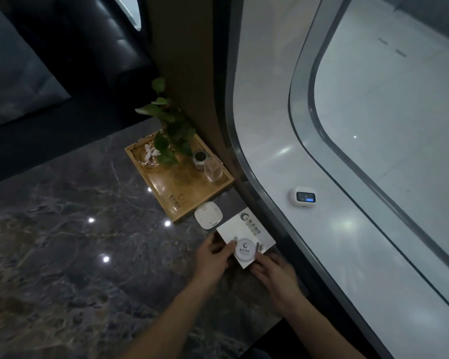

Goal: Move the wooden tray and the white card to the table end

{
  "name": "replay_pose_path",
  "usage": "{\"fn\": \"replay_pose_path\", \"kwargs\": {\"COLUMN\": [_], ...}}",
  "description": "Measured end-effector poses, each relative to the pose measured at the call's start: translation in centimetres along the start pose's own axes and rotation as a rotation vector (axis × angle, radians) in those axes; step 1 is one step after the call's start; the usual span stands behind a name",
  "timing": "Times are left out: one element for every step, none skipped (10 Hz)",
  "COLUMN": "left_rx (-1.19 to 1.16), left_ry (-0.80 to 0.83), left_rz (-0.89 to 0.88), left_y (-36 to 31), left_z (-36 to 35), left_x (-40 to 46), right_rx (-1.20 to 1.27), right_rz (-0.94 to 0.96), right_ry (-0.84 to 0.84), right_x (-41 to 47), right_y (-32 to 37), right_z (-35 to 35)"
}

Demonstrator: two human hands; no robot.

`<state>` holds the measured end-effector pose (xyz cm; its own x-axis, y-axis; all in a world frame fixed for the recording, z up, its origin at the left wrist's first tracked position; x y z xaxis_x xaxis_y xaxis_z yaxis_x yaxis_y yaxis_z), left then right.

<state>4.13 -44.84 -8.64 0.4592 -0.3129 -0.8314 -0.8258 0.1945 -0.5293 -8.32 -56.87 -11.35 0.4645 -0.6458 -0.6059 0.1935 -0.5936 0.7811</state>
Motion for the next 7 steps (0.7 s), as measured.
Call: {"fn": "replay_pose_path", "kwargs": {"left_rx": [0.027,0.034,0.013,-0.018,-0.008,-0.016,0.001], "left_ry": [-0.009,-0.013,-0.035,-0.044,-0.034,-0.016,-0.034], "left_rz": [-0.021,-0.011,0.038,0.094,0.102,0.087,0.076], "left_y": [-0.3,-0.4,0.2,0.8,0.9,0.9,1.0], "left_z": [-0.5,-0.8,-0.6,-0.3,-0.4,-0.2,0.2], "left_x": [0.3,0.6,0.9,0.9,0.5,0.2,0.0], "right_rx": [-0.001,-0.014,-0.039,-0.038,-0.036,-0.019,-0.033], "right_rz": [0.014,0.022,0.038,0.042,0.047,0.066,0.058], "right_ry": [-0.031,-0.033,-0.035,-0.029,-0.01,0.004,0.009], "right_x": [0.3,0.3,0.1,-0.3,-0.7,-1.3,-1.7], "right_y": [0.4,0.7,1.1,1.6,2.2,2.6,2.3], "right_z": [0.3,0.5,0.7,0.4,-0.1,-0.6,-0.6]}}
Point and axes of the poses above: each hand's wrist, its own x-axis towards the middle knuckle, its own z-axis out of the back of the hand, y = z × x, the point moved 9 cm from there along x, towards the middle knuckle, and after that the axes turned 15 degrees about z, right-handed, at the moved point
